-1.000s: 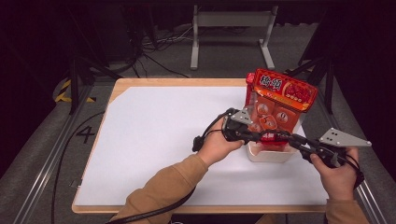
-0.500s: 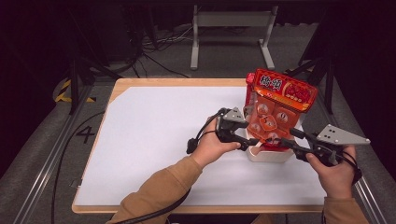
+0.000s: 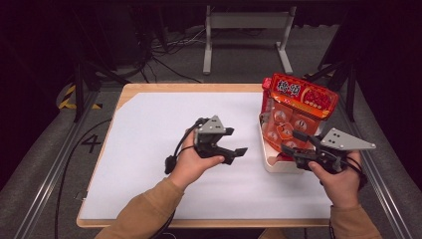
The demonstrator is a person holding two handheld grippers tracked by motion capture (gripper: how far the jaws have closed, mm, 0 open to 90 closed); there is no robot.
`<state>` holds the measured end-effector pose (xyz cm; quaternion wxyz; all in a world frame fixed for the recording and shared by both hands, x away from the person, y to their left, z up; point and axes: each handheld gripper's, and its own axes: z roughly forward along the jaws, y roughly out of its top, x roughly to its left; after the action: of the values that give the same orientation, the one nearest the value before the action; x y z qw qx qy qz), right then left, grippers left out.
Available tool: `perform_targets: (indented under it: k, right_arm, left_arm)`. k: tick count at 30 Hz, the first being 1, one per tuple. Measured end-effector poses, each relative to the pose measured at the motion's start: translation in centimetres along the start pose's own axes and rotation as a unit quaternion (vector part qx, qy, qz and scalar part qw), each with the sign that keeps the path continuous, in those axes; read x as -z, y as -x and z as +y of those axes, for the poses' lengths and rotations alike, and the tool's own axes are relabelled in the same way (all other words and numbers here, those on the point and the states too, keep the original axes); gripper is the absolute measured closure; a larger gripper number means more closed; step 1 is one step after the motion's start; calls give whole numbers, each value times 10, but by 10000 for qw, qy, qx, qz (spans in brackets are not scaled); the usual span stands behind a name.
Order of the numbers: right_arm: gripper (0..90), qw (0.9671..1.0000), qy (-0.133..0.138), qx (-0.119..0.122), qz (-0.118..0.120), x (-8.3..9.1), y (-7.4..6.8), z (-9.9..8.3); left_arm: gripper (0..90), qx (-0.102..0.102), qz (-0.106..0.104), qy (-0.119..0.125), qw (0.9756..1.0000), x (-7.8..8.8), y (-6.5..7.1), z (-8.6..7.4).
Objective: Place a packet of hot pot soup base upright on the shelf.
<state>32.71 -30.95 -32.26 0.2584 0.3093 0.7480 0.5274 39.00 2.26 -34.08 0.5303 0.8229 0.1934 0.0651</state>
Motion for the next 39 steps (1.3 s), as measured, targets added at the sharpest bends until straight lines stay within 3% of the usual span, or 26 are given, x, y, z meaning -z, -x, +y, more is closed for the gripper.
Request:
perform_targets:
  k: [3,9,20,26,29,32,36,39]
  right_arm:
    - [346,9999,112,-59,0,-9,-7,2]
    - [299,9997,167,-107,113,-26,-24,-1]
    - [254,9989,271,-100,358,-52,-50,-13]
    - [232,9984,229,-93,514,-66,-60,-23]
    - [225,9984,232,-100,500,-69,-60,-27]
    - [214,9983,311,-93,487,-74,-62,-33]
    - [215,9982,324,-42,505,-81,-66,-45]
    - [214,9980,317,-50,540,-83,-67,-51]
  left_arm:
    - [212,-19,228,-1,9997,23,-1,-8]
    - [198,114,476,40,9988,63,-3,-30]
    - [187,410,819,76,9958,107,-8,-74]
    - [178,576,942,98,9938,120,-10,-99]
    - [173,535,1046,96,9930,122,-12,-107]
    - [167,649,1050,202,9921,124,-15,-123]
    - [154,695,1017,262,9920,126,-17,-135]
    - [130,605,1025,241,9926,126,-19,-141]
